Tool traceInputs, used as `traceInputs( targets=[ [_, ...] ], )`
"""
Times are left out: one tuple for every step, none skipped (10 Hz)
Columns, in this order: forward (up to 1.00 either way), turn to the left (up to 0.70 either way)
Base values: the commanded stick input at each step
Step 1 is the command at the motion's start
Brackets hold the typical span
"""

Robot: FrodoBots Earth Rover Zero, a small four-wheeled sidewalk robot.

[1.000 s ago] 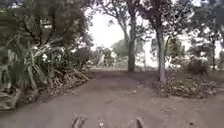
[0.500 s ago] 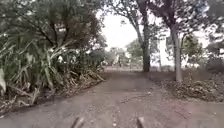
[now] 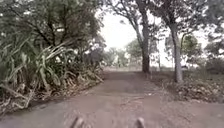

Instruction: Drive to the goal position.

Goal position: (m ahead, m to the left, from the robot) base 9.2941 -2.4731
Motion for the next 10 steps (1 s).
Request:
traceInputs(
  targets=[
    [0.60, 0.00],
    [0.60, 0.00],
    [0.60, 0.00],
    [0.60, -0.15],
    [0.60, -0.15],
    [0.60, -0.15],
    [0.60, -0.15],
    [0.60, -0.15],
    [0.60, -0.15],
    [0.60, -0.15]
  ],
)
